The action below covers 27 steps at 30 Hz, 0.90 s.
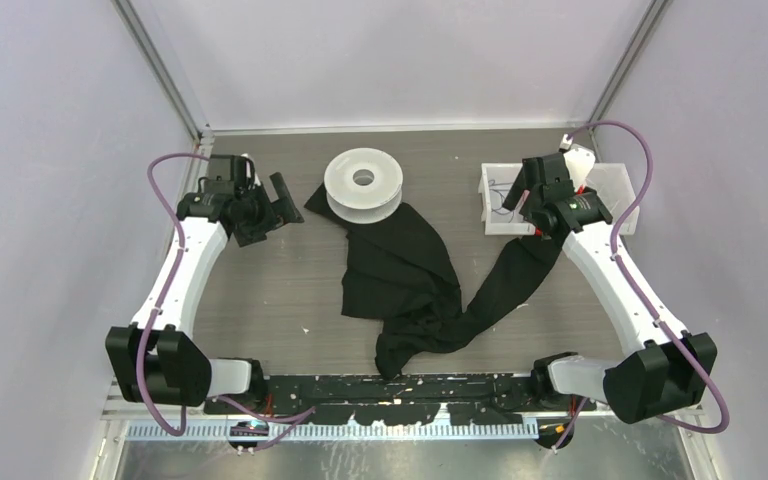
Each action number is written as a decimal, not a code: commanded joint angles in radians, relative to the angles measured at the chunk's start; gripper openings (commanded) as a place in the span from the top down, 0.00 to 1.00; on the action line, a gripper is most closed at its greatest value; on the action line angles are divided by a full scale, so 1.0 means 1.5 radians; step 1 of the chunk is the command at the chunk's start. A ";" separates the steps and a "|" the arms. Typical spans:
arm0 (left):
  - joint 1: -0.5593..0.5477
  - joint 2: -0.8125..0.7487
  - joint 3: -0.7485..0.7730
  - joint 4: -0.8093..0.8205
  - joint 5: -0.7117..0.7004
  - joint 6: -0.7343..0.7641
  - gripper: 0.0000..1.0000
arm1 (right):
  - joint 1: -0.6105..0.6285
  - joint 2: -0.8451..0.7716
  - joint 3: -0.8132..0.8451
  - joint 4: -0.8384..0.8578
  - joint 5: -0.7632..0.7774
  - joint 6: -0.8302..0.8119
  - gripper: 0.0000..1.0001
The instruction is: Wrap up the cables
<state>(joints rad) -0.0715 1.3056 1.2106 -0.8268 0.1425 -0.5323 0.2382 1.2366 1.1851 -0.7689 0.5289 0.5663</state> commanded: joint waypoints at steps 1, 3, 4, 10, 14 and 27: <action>0.001 -0.026 -0.001 0.030 0.006 0.014 0.00 | 0.000 -0.021 -0.005 0.022 -0.003 -0.005 0.00; 0.002 -0.030 -0.003 0.033 0.012 0.011 0.00 | 0.001 -0.023 -0.008 0.024 -0.003 -0.004 0.00; 0.001 -0.031 -0.004 0.034 0.014 0.009 0.00 | 0.000 -0.025 -0.010 0.025 -0.003 -0.004 0.00; 0.002 -0.028 -0.008 0.037 0.021 0.005 0.00 | 0.001 -0.031 -0.015 0.025 -0.005 -0.006 0.00; 0.002 -0.024 -0.012 0.044 0.037 0.004 0.01 | 0.000 -0.036 -0.022 0.027 -0.007 -0.008 0.00; 0.002 0.210 0.028 0.349 0.141 -0.161 0.05 | 0.000 -0.065 -0.024 0.016 -0.065 0.024 0.00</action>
<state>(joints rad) -0.0715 1.5414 1.1912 -0.5030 0.2848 -0.6926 0.2382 1.1965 1.1381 -0.7563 0.4625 0.5755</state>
